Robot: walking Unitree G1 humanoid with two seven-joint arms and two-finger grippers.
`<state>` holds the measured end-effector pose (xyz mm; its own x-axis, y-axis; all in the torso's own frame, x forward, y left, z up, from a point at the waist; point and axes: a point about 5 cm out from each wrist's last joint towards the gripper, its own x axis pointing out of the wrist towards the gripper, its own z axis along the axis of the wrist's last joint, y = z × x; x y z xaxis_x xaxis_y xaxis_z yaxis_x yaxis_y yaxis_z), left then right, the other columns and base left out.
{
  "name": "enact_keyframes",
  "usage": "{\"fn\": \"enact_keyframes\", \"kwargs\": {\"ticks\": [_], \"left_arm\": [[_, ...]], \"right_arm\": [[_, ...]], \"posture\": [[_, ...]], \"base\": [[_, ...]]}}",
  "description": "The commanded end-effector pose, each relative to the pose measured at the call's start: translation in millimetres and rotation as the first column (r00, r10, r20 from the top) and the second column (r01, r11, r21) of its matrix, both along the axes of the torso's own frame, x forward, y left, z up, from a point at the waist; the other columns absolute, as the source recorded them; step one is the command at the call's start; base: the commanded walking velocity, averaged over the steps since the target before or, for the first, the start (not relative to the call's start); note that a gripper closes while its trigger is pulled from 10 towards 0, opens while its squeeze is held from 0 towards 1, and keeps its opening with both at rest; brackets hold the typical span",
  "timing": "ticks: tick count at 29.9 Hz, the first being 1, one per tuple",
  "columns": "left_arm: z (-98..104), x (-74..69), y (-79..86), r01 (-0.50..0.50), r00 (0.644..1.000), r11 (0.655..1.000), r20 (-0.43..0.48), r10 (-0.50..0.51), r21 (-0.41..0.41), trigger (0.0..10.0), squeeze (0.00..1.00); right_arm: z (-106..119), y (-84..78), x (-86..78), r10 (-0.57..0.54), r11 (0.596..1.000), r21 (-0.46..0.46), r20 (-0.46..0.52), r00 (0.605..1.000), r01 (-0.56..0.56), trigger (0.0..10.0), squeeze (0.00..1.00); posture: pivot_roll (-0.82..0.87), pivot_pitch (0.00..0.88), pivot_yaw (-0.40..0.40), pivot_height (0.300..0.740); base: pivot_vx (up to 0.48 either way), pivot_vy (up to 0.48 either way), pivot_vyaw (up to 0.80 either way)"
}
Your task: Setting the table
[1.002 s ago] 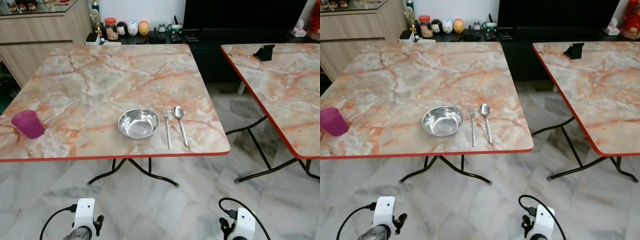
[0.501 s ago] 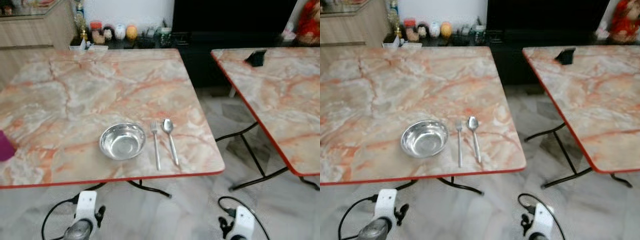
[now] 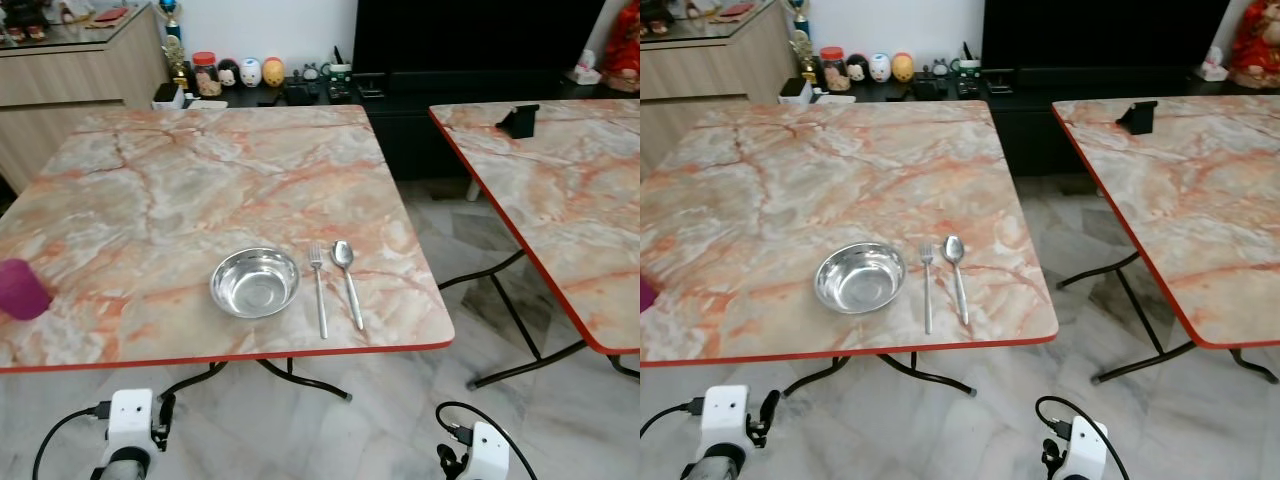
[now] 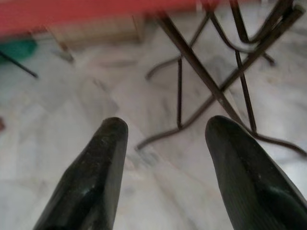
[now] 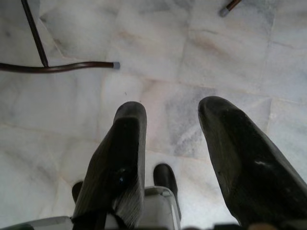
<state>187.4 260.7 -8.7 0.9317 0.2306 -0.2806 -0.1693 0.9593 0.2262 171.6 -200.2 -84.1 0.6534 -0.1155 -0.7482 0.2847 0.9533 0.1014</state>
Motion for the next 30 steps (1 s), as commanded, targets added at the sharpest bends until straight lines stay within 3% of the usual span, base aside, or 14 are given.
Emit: {"fn": "enact_keyframes", "kwargs": {"ticks": [1,2,3,5,8,12,13,14,16,20,24,26,27,30], "left_arm": [[23,-2.6,6.6,-0.002,0.995,0.999,0.098,-0.003,0.049,10.0,0.00],[40,-9.9,8.4,-0.024,0.987,0.997,0.163,0.013,0.070,10.0,0.00],[40,-9.9,8.4,-0.024,0.987,0.997,0.163,0.013,0.070,10.0,0.00],[62,-16.8,7.8,-0.046,0.970,0.996,0.240,0.025,0.082,10.0,0.00],[73,-19.1,5.8,-0.042,0.962,0.995,0.271,0.014,0.095,10.0,0.00],[125,-16.1,-12.8,0.034,0.921,0.983,0.376,-0.102,0.183,10.0,0.00],[133,-9.2,-18.1,0.069,0.911,0.977,0.386,-0.145,0.204,10.0,0.00],[143,9.3,-30.1,0.149,0.890,0.968,0.398,-0.220,0.203,10.0,0.00],[147,19.6,-36.6,0.191,0.878,0.964,0.406,-0.252,0.185,10.0,0.00],[150,57.4,-52.3,0.281,0.850,0.949,0.422,-0.314,0.140,10.0,0.00],[147,84.0,-66.8,0.338,0.853,0.940,0.404,-0.329,0.051,10.0,0.00],[147,84.0,-66.8,0.338,0.853,0.940,0.404,-0.329,0.051,10.0,0.00],[146,96.1,-72.6,0.344,0.867,0.939,0.386,-0.315,-0.007,10.0,0.00],[147,111.3,-80.2,0.348,0.876,0.936,0.373,-0.306,-0.050,10.0,0.00]], "right_arm": [[-1,-0.5,-1.0,0.009,1.000,0.001,-0.011,1.000,-0.009,10.0,0.00],[-1,-1.8,-2.6,0.011,1.000,0.001,-0.019,1.000,-0.011,10.0,0.00],[-1,-1.8,-2.6,0.011,1.000,0.001,-0.019,1.000,-0.011,10.0,0.00],[-2,-4.2,-4.4,0.012,1.000,0.000,-0.029,1.000,-0.012,10.0,0.00],[-2,-5.2,-5.0,0.014,1.000,-0.001,-0.034,0.999,-0.014,10.0,0.00],[-3,-6.2,-6.2,0.024,1.000,-0.002,-0.054,0.998,-0.024,10.0,0.00],[-3,-5.9,-6.1,0.026,1.000,-0.001,-0.056,0.998,-0.026,10.0,0.00],[-3,-5.1,-5.7,0.027,1.000,0.002,-0.059,0.998,-0.027,10.0,0.00],[-3,-4.5,-5.5,0.027,1.000,0.003,-0.060,0.998,-0.027,10.0,0.00],[-3,-4.1,-5.3,0.021,1.000,0.007,-0.052,0.998,-0.021,10.0,0.00],[-3,-3.8,-6.0,0.014,1.000,0.007,-0.053,0.998,-0.014,10.0,0.00],[-3,-3.8,-6.0,0.014,1.000,0.007,-0.053,0.998,-0.014,10.0,0.00],[-4,-3.7,-6.5,0.010,1.000,0.005,-0.055,0.998,-0.010,10.0,0.00],[-4,-3.3,-7.1,0.007,1.000,0.004,-0.056,0.998,-0.006,10.0,0.00]], "posture": [[0.06,0.000,-0.007,0.740],[0.07,0.000,-0.010,0.740],[0.07,0.000,-0.010,0.740],[0.08,0.000,-0.016,0.740],[0.09,0.000,-0.018,0.740],[0.10,0.000,-0.024,0.740],[0.11,0.000,-0.028,0.740],[0.11,0.000,-0.027,0.740],[0.11,0.000,-0.025,0.740],[0.09,0.000,-0.015,0.740],[0.08,0.000,-0.009,0.740],[0.08,0.000,-0.009,0.740],[0.06,0.000,-0.001,0.740],[0.06,0.000,0.003,0.740]], "base": [[0.000,0.000,0.00],[0.000,0.000,0.00],[0.000,0.000,0.00],[0.000,0.000,0.00],[0.000,0.000,0.00],[0.000,0.000,0.00],[0.000,0.000,0.00],[0.000,0.000,0.00],[0.000,0.000,0.00],[0.000,0.000,0.00],[0.000,0.000,0.00],[0.000,0.000,0.00],[0.000,0.000,0.00],[0.000,0.000,0.00]]}}
